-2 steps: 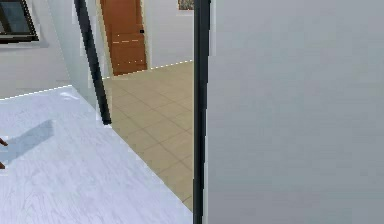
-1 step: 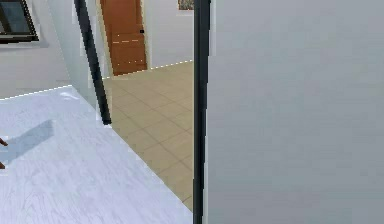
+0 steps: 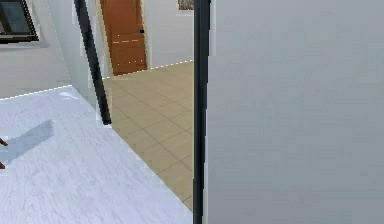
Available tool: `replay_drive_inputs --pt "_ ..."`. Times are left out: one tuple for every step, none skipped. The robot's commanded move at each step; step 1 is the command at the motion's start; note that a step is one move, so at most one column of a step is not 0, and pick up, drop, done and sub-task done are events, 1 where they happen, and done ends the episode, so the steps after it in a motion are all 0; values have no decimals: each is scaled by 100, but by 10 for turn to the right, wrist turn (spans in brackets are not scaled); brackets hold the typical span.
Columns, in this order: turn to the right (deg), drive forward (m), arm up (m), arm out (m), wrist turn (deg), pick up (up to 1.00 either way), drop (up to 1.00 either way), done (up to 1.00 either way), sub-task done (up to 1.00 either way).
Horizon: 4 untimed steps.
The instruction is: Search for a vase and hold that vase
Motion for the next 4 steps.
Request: replay_drive_inputs --pt "0 0 0 0 450 0 0 0 0" --pt "0 0 0 0 450 0 0 0 0" --pt "0 0 0 0 450 0 0 0 0" --pt "0 0 0 0 270 0 0 0 0"
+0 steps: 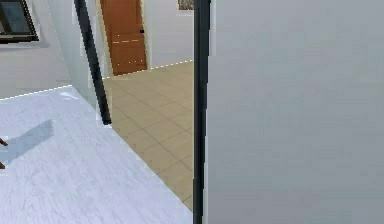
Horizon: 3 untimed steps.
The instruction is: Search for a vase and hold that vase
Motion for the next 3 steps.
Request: replay_drive_inputs --pt "0 0 -30 0 0 0 0 0 0" --pt "0 0 0 0 0 100 0 0 0" --pt "0 0 10 0 0 0 0 0 0"
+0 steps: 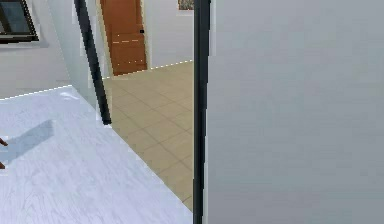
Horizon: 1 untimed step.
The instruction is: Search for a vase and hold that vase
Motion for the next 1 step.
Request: replay_drive_inputs --pt "0 0 0 0 0 0 0 100 0"
